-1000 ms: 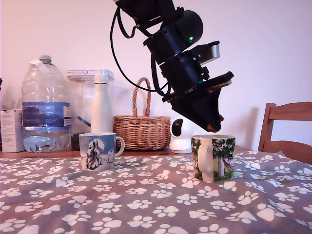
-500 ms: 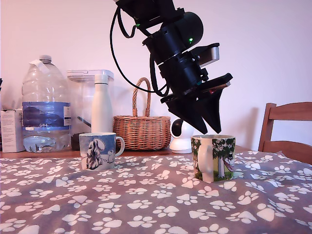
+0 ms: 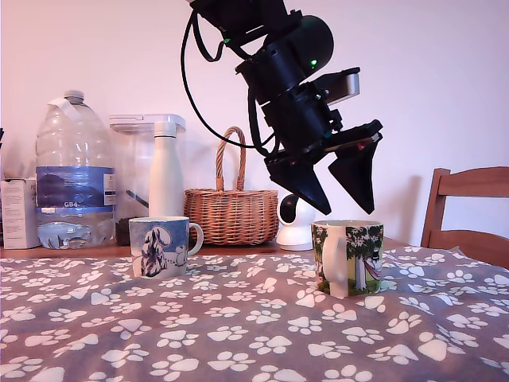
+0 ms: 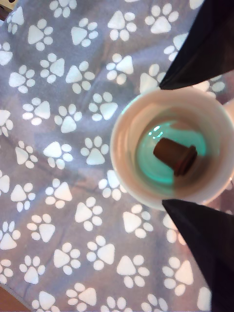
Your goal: Pick up the coffee capsules from the table one by one and drop them inside the nearest coffee cup
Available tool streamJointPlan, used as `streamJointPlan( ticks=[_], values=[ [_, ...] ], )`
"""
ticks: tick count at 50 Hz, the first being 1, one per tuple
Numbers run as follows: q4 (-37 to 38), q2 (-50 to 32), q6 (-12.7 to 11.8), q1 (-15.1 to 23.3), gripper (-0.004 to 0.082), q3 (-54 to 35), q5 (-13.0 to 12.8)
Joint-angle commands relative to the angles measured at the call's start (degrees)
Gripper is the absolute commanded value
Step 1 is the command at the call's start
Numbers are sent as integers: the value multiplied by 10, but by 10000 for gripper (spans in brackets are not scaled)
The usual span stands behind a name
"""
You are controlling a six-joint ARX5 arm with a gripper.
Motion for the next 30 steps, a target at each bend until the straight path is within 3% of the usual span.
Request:
streamJointPlan(
  ticks=[1, 10, 13, 16, 30],
  values=[
    [5, 23, -1, -6, 520, 3, -2],
    [15, 7, -1, -10, 109, 3, -2],
    [26, 0, -1, -11, 11, 1, -1],
    [37, -9, -1, -11, -25, 0, 0],
    [103, -54, -1, -11, -24, -23, 1]
  ],
)
